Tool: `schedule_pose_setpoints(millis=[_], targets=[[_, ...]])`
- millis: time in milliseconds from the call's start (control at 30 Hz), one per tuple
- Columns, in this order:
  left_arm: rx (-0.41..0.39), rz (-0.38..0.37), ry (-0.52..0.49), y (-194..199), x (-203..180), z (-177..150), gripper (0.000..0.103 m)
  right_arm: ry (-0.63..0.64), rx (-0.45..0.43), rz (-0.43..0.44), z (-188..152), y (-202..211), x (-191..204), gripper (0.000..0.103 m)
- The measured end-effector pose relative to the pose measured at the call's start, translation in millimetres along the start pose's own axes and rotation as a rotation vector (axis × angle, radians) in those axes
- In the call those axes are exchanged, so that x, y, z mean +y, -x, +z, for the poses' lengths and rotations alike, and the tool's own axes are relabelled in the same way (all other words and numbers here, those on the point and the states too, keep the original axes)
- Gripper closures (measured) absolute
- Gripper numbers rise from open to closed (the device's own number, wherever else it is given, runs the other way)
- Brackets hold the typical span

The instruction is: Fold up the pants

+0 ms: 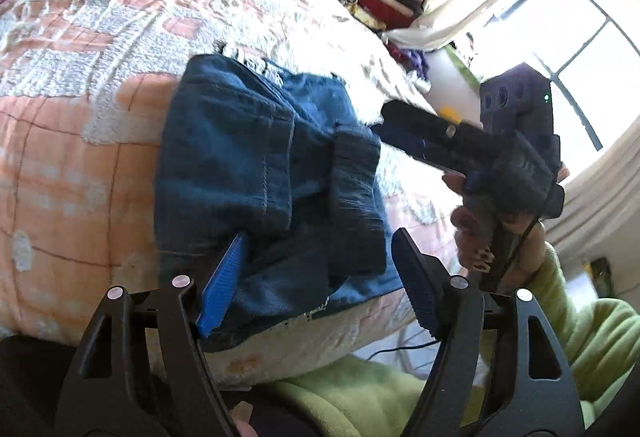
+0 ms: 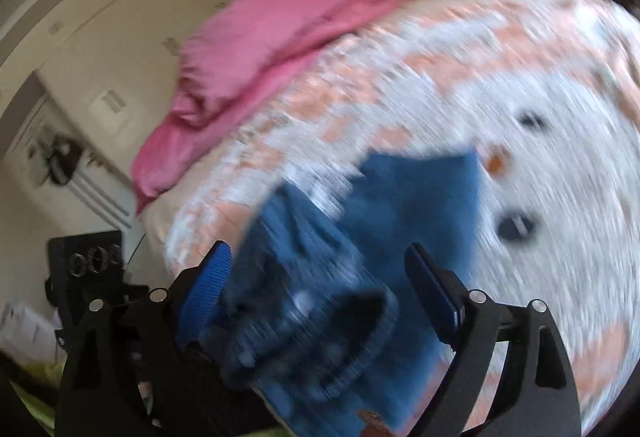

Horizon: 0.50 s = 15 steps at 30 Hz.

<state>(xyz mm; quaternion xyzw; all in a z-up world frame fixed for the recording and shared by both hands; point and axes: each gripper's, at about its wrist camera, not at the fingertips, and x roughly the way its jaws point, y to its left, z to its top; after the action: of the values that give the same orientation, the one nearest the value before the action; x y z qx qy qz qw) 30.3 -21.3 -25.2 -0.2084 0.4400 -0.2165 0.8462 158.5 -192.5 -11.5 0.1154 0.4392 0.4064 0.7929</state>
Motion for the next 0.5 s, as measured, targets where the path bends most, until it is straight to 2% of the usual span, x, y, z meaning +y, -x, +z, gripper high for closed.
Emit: schedule_pose_setpoints(millis=[200, 233, 267, 300, 400, 500], targets=[[0.025, 0.036, -0.040, -12.1, -9.7, 0.5, 0.032, -0.026, 0.053, -0.019, -15.0, -15.9, -5.0, 0.014], [0.028, 0.043, -0.049, -13.8, -11.3, 0.1, 0.031, -0.015, 0.060, -0.010, -15.9, -18.7, -0.1, 0.019], [0.030, 0.049, -0.056, -14.3, -13.5, -2.4, 0.030, 0.010, 0.074, 0.002, -16.3, -24.2, 7.9, 0.032], [0.032, 0.053, -0.063, -15.4, -13.8, -3.7, 0.029, 0.030, 0.087, -0.001, -14.0, -29.6, 13.5, 0.053], [0.031, 0.058, -0.084, -17.0, -18.3, -8.2, 0.028, 0.102, 0.062, 0.067, -10.4, -22.8, 34.5, 0.067], [0.022, 0.042, -0.096, -13.7, -20.4, -11.5, 0.028, 0.126, 0.004, 0.096, -7.5, -10.2, 38.6, 0.068]])
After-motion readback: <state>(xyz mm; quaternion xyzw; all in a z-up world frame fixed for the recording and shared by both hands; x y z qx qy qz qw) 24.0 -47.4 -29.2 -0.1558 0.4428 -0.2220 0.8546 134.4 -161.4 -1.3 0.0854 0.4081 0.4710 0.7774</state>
